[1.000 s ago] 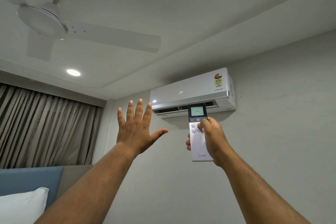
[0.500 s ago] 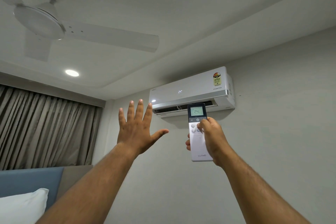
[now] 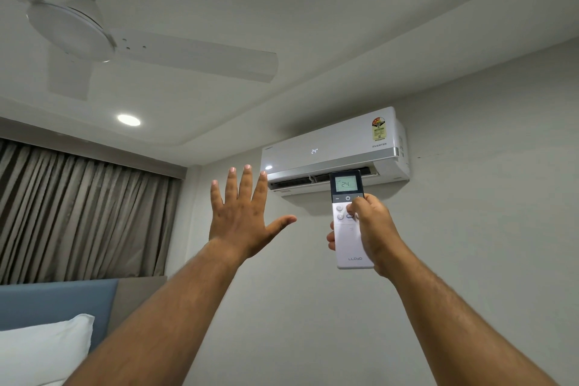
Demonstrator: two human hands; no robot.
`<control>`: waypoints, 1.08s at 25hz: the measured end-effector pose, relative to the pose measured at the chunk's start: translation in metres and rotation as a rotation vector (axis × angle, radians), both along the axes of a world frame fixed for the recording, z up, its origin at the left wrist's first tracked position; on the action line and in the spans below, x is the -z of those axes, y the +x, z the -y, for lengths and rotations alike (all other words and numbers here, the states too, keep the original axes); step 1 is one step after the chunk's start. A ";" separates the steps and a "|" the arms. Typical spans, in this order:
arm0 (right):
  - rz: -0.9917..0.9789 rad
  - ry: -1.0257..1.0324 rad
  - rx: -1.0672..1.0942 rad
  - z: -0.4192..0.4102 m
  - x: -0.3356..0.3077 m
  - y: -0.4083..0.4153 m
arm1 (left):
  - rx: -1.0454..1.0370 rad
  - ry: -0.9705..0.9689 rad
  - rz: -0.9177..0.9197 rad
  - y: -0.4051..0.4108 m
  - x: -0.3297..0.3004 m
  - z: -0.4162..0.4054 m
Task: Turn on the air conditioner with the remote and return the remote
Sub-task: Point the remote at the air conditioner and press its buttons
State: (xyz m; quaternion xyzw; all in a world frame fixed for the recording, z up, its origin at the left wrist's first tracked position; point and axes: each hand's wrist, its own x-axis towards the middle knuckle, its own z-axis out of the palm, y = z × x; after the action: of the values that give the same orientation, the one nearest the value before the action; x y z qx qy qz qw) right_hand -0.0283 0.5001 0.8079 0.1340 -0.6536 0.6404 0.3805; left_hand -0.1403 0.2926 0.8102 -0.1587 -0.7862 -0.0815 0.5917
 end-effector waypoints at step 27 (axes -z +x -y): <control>-0.009 -0.001 0.019 0.000 0.003 -0.001 | 0.005 -0.013 -0.021 -0.001 0.003 0.003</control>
State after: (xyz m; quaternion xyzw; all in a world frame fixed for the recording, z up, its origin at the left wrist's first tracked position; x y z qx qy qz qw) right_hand -0.0289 0.5004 0.8047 0.1305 -0.6527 0.6365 0.3897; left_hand -0.1412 0.2900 0.8075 -0.1654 -0.7801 -0.0762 0.5985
